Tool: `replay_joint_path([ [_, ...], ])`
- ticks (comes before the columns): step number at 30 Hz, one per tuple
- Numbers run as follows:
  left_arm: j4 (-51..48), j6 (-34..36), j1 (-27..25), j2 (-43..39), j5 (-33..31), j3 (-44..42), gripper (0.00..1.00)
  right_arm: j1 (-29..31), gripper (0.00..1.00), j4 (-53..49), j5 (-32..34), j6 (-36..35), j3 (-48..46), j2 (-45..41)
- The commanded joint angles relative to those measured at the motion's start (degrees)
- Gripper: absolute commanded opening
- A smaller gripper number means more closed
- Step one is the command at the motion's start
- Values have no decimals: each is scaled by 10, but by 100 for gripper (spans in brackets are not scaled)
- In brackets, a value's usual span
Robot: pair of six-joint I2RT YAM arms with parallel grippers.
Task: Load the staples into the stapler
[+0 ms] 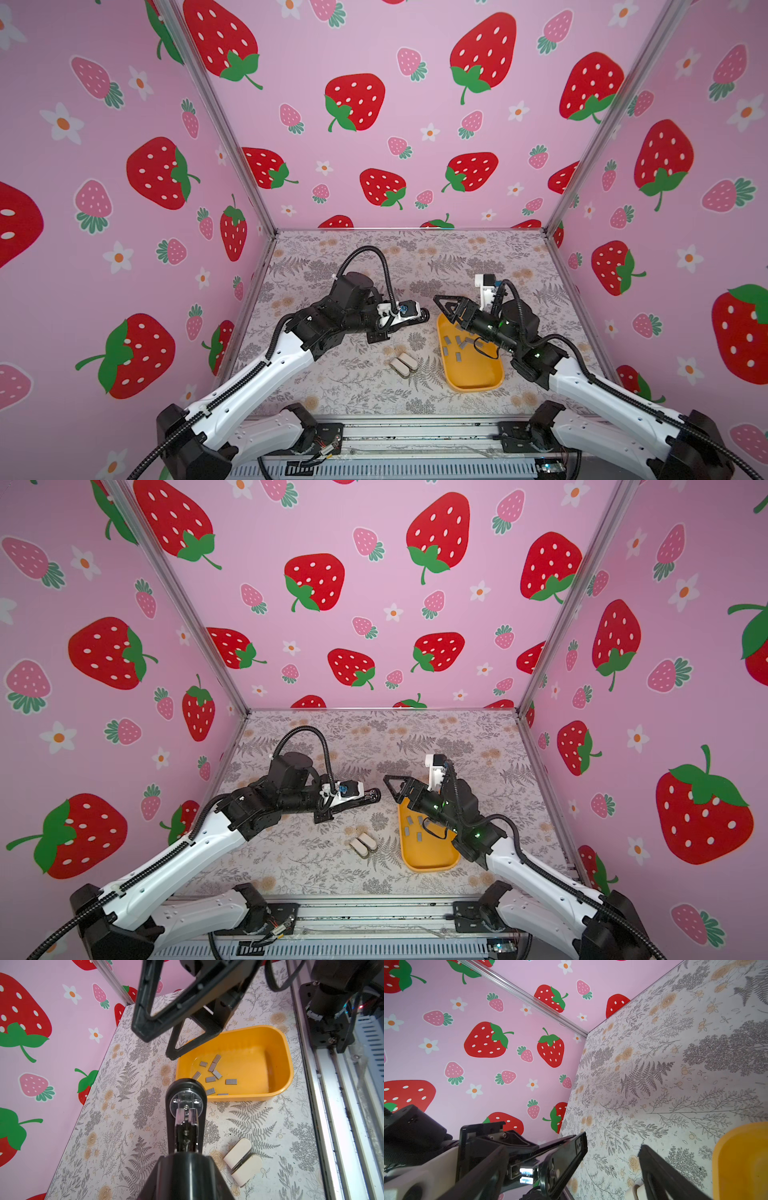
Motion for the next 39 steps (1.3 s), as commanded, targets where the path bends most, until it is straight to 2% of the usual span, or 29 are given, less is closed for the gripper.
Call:
replay_joint_path([
  [1,41,18,-5,-14,36,0,0,1,99,17,60,27,-19,-5],
  [3,29,19,-8,-5,38,9,0,1,99,1,83,37,-30,-23],
  [7,11,21,-24,-3,39,21,0,5,99,-73,168,6,-33,-113],
  [9,9,23,-31,-10,38,18,0,5,99,-72,186,-44,-43,-151],
  [10,9,25,-31,-14,39,16,0,5,95,-62,177,-100,-52,-171],
  [11,15,19,-31,-19,37,11,0,5,85,-37,159,-155,-65,-187],
  [13,2,6,-31,-21,34,18,0,5,70,22,72,-293,-94,-225],
  [14,-7,4,-32,-20,34,23,0,5,69,45,28,-347,-106,-240],
  [16,-18,7,-33,-19,38,26,0,5,70,25,-19,-422,-100,-259],
  [20,-35,18,-36,-16,68,31,0,7,60,23,-105,-502,-83,-232],
  [22,-50,26,-38,-17,86,38,0,11,57,-13,-149,-546,-59,-201],
  [25,-63,30,-42,-18,96,43,0,20,55,-52,-164,-584,-38,-176],
  [29,-81,33,-45,-6,92,51,0,41,52,-52,-196,-596,-35,-183],
  [30,-83,34,-46,-1,89,52,0,49,47,-53,-196,-597,-34,-187],
  [31,-85,34,-46,2,87,53,0,57,46,-56,-195,-598,-32,-189],
  [37,-101,37,-47,26,89,70,0,114,43,-86,-162,-616,-13,-159],
  [39,-107,39,-48,30,89,77,0,138,42,-94,-132,-624,-2,-142],
])
